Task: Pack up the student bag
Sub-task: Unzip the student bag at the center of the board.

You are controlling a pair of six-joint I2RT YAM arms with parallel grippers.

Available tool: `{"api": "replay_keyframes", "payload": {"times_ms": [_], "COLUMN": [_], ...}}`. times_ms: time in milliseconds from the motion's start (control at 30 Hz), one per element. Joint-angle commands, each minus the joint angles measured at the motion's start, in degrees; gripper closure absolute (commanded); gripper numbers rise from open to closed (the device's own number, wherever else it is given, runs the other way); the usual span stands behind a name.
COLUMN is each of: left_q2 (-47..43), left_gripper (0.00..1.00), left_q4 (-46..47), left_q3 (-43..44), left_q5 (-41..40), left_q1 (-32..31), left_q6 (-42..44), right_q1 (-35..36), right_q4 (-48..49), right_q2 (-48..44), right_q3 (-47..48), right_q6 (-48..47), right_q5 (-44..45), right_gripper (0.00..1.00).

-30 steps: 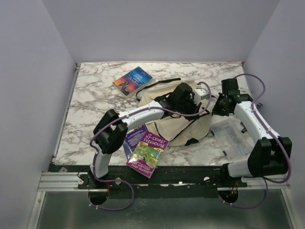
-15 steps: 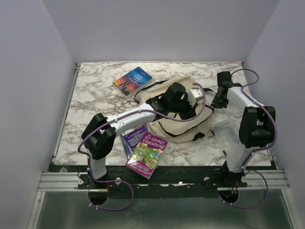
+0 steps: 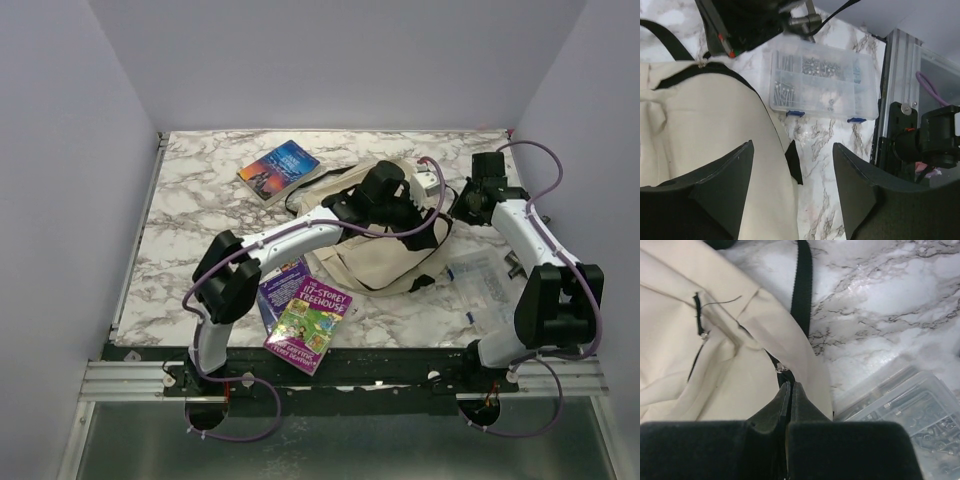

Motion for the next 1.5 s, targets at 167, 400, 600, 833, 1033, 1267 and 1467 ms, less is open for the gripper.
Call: {"api": "replay_keyframes", "payload": {"times_ms": [167, 400, 600, 833, 1033, 1267, 1467], "left_q2": [11.15, 14.55, 9.94, 1.76, -1.6, -0.66, 0.22], "left_gripper": [0.31, 0.48, 1.0, 1.0, 1.0, 1.0, 0.76], "left_q4": [-6.28, -9.48, -7.13, 0.37, 5.29, 5.0, 3.04], "left_q3": [6.65, 9.9, 4.41, -5.16, -9.66, -8.98, -6.33], "left_q5": [-3.98, -10.16, -12.15, -10.98, -9.26, -6.54, -4.54], "left_q1": [-1.41, -1.59, -1.91, -2.29, -2.46, -2.38, -1.96], "left_q6": [-3.51, -4.33, -0.43, 8.53, 10.01, 9.44, 6.61], "right_q1": [-0.3, -0.32, -1.46, -10.87, -11.65, -11.63, -11.59], "right_q4": [-2.07, -2.68, -3.92, 5.46, 8.35, 5.35, 6.56], "right_q2": [-4.5, -4.93, -2.42, 8.46, 19.72, 16.1, 2.89], "right_q3": [1.74, 1.44, 1.6, 3.35, 8.36, 8.51, 0.7], "right_q6": [-1.21, -1.5, 1.55, 3.96, 5.36, 1.3, -2.34], "right_q5": [-5.21, -6.04, 3.4, -7.83, -9.28, -8.43, -21.56], "right_gripper": [0.99, 0.99, 0.99, 0.99, 0.99, 0.99, 0.42]}}
